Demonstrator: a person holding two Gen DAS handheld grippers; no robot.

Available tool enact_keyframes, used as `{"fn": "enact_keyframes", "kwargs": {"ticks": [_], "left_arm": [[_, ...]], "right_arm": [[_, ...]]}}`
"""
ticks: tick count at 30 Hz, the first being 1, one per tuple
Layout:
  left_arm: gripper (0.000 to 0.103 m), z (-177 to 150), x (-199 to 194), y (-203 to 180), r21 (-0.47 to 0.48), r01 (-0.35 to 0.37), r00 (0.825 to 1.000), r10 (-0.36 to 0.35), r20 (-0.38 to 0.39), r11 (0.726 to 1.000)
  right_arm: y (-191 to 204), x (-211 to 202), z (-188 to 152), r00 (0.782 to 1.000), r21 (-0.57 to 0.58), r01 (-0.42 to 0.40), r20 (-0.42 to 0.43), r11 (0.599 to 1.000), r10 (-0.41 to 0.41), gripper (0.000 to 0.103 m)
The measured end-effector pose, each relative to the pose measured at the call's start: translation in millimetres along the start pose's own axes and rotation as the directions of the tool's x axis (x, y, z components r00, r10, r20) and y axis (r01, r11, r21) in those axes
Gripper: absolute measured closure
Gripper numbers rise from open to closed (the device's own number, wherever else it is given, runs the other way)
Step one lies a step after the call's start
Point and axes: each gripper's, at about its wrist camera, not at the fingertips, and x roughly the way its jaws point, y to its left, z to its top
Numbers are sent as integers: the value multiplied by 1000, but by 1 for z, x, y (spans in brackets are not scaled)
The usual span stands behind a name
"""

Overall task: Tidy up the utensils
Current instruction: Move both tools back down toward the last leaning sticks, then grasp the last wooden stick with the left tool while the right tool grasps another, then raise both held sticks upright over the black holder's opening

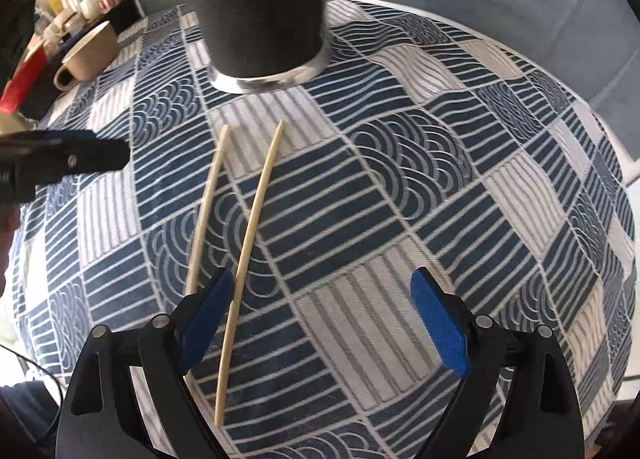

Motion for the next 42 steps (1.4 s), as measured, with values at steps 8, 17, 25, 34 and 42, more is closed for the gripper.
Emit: {"fn": "enact_keyframes", "kwargs": {"ticks": [8,17,25,34,42], "left_arm": [[6,-7,16,-28,33,14,999,-13,-50,999],[6,-13,31,-70,154,-86,993,97,-61,984],[9,-20,33,-79,218,-155,985,166,-33,963],[77,-16,14,-46,196,-144,987,154,-37,970],[98,-5,8,-4,70,-91,987,99,-124,993]], "right_arm": [[-28,-1,-3,999,37,19,-36,999,-18,19],[-50,-6,-9,998,40,-3,-70,999,6,46],[-53,-8,-8,997,18,-12,-77,1000,13,72],[-73,-8,-7,996,68,-4,-94,998,10,98],[-95,-12,-10,992,196,-79,-80,977,96,99]]}}
